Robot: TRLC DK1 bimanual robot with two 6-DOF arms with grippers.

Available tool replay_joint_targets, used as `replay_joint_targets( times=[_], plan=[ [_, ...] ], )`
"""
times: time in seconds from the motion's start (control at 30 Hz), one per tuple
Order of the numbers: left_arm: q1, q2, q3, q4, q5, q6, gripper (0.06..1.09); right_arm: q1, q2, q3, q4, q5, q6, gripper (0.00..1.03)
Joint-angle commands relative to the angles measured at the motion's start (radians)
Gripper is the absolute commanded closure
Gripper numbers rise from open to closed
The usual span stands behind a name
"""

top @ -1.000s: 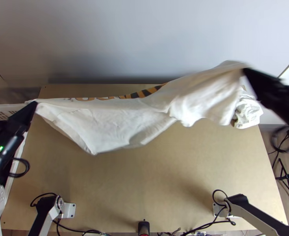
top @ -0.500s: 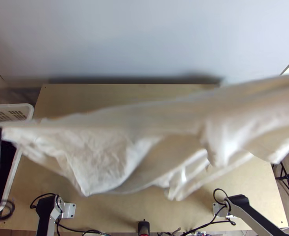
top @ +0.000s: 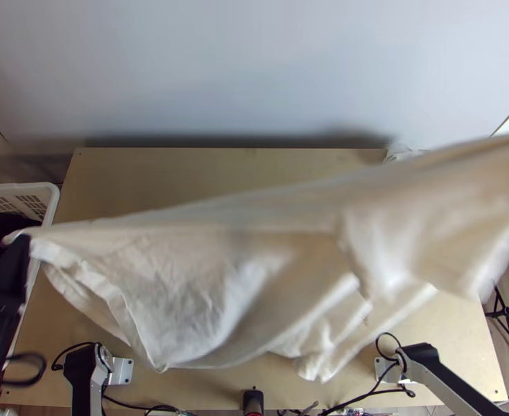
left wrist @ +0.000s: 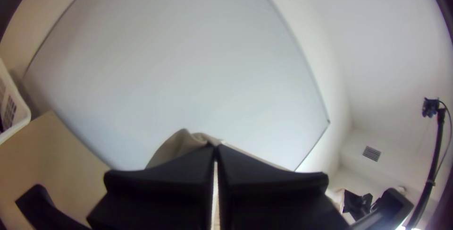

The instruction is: Fold the t-shirt

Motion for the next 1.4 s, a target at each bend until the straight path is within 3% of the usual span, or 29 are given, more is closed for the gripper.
replay_joint_targets(
  times=[0.0, 0.1, 0.2, 0.43, 0.67, 0.97, 1.37],
  plan=[
    [0.058, 0.010, -0.302, 0.116, -0.015, 0.040, 1.05, 0.024, -0.019, -0.393, 0.159, -0.003, -0.066, 1.00],
    [0.057, 0.061, -0.426, 0.212, -0.051, 0.059, 1.05, 0.043, -0.045, -0.646, 0.391, -0.002, -0.031, 1.00],
    [0.032, 0.133, -0.500, 0.295, -0.081, 0.125, 1.05, 0.075, -0.010, -0.784, 0.501, -0.002, -0.011, 1.00],
    [-0.078, 0.363, -0.590, 0.481, -0.148, 0.325, 1.05, 0.084, 0.153, -0.960, 0.699, 0.023, 0.012, 1.00],
    [-0.129, 0.749, -0.555, 0.700, -0.191, 0.354, 1.05, 0.070, 0.346, -1.037, 0.876, 0.030, 0.006, 1.00],
    [-0.210, 1.098, -0.378, 0.829, -0.262, 0.359, 1.05, 0.061, 0.627, -0.983, 1.058, 0.046, -0.006, 1.00],
    [-0.177, 1.457, -0.039, 0.837, -0.312, 0.385, 1.05, 0.039, 0.895, -0.704, 1.077, 0.101, -0.017, 1.00]
  ],
)
